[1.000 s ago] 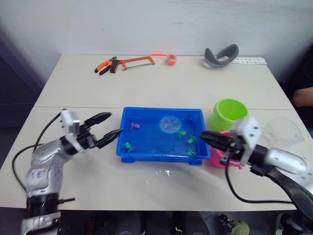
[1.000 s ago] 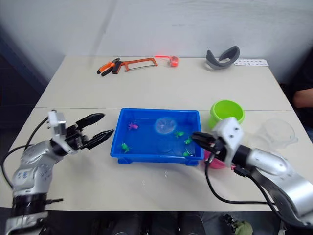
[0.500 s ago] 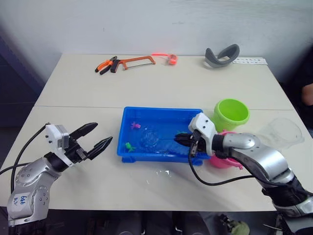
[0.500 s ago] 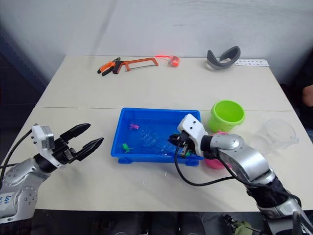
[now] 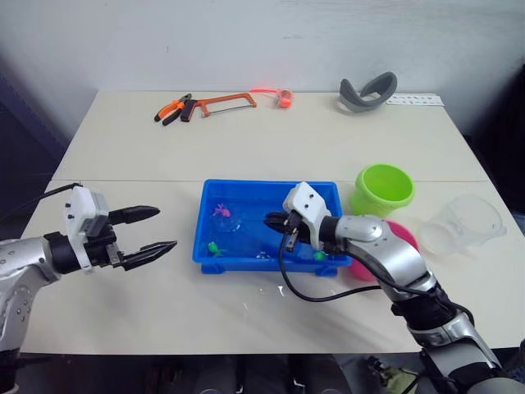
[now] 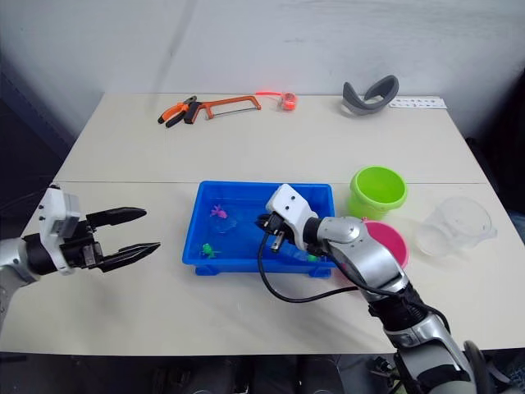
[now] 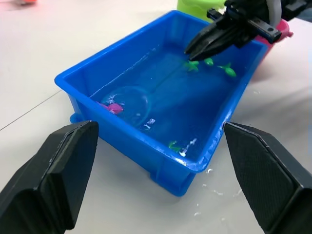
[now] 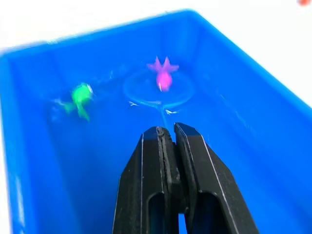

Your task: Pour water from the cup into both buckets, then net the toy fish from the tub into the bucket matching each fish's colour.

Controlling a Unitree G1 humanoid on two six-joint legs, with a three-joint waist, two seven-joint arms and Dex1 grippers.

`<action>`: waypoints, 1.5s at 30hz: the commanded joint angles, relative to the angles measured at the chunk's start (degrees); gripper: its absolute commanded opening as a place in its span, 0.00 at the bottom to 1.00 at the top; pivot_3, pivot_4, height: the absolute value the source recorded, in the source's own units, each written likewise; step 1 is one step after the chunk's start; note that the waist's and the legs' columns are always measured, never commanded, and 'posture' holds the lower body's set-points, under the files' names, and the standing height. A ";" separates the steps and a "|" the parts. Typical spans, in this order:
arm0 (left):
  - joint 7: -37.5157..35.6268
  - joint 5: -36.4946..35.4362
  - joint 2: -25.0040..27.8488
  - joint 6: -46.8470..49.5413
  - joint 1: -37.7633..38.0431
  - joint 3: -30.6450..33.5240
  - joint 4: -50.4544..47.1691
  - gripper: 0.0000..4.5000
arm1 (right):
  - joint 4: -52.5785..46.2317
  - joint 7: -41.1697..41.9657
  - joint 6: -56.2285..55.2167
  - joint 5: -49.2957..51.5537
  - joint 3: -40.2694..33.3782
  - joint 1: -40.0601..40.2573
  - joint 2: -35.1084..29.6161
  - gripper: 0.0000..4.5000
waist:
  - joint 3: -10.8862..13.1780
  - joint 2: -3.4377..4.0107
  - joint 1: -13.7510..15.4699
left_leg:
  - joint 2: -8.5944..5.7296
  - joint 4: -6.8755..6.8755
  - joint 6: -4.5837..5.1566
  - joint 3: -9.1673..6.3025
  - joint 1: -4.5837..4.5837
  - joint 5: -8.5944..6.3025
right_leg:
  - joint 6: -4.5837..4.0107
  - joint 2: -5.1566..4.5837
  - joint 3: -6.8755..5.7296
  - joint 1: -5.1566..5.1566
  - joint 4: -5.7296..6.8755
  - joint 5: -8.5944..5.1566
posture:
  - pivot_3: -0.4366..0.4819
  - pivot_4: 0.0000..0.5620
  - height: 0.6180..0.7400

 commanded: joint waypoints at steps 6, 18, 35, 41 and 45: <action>-4.97 0.14 2.42 -1.08 -2.83 -0.56 3.03 0.99 | -3.09 2.61 -5.37 -0.07 -2.09 3.76 0.46 0.00 | 0.00 0.00 -0.40 | -0.01 -0.06 0.01 0.09 -0.02 0.00 | 0.00 -0.02 0.05 -0.11 0.06 0.00 | 0.48 0.27 1.00; -11.93 -3.13 -3.02 -2.72 -7.70 -4.53 4.33 0.99 | -20.71 5.05 -7.72 4.03 -14.11 17.75 -7.63 0.00 | 0.00 -0.01 -1.02 | -0.03 -0.30 -0.01 0.15 -0.03 0.01 | 0.00 -0.03 0.04 -0.19 0.06 0.00 | 0.48 0.27 1.00; -19.07 3.12 -18.54 -10.13 -26.20 -21.68 18.72 0.99 | -45.12 5.18 -3.22 13.81 -57.43 51.26 -12.81 0.00 | -0.02 -0.06 1.96 | -0.05 0.01 0.06 0.21 -0.01 0.07 | 0.03 0.31 0.09 0.02 0.05 0.00 | 0.48 0.27 1.00; -21.74 4.67 -22.59 -11.63 -29.27 -25.05 21.99 0.99 | -45.25 8.33 -10.17 15.40 -70.82 63.44 -7.69 0.00 | -0.03 -0.07 1.84 | 0.03 0.04 0.08 0.19 0.12 0.05 | 0.07 0.56 0.22 0.21 -0.03 0.03 | 0.48 0.27 1.00; -21.94 5.58 -25.60 -12.78 -30.83 -26.39 23.40 0.99 | -42.01 12.71 -19.84 8.76 -74.15 71.73 -4.97 0.00 | -0.03 -0.07 1.79 | 0.08 0.02 0.06 0.22 0.20 0.04 | 0.07 0.61 0.29 0.25 -0.05 0.03 | 0.48 0.27 1.00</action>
